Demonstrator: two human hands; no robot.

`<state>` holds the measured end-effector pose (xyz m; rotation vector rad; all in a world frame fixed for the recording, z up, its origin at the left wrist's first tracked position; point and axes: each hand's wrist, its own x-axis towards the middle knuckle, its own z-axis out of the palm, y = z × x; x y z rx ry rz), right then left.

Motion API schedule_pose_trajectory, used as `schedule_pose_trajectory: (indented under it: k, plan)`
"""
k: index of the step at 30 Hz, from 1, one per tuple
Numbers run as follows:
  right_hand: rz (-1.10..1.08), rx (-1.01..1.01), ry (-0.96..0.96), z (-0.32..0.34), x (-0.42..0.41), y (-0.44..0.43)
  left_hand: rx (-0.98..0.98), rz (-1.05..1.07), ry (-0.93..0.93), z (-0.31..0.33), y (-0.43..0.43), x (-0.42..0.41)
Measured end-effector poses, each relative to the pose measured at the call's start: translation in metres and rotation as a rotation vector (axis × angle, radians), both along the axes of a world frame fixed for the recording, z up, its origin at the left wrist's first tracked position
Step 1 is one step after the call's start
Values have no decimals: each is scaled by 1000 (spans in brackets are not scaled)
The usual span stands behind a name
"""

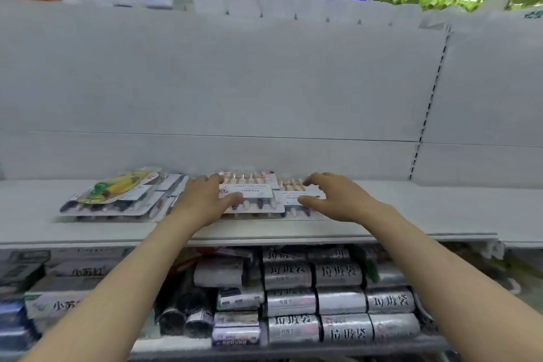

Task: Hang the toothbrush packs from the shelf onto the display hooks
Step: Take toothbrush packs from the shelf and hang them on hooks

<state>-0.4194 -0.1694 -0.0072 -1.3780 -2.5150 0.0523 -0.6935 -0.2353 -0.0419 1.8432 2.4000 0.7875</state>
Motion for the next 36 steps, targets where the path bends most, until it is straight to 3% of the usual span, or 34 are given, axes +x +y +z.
schedule_pose_trajectory:
  k: [6, 16, 22, 28, 31, 36]
  plan:
    - [68, -155, 124, -12, -37, 34, -81, 133, -29, -13, 19, -5]
    - [-2, -345, 266, -13, -96, 61, 42, 64, -114, -21, 22, -3]
    - [-123, -288, 48, -17, -112, 62, 107, 21, -149, -21, 24, -8]
    - [-182, -344, 94, -22, -106, 54, 93, 8, -174, -26, 23, -7]
    - [-206, -365, 262, -26, -102, 54, 121, -13, -198, -26, 20, -5]
    - [-113, -353, 785, -22, -98, 50, 177, -47, -281, -21, 15, -6]
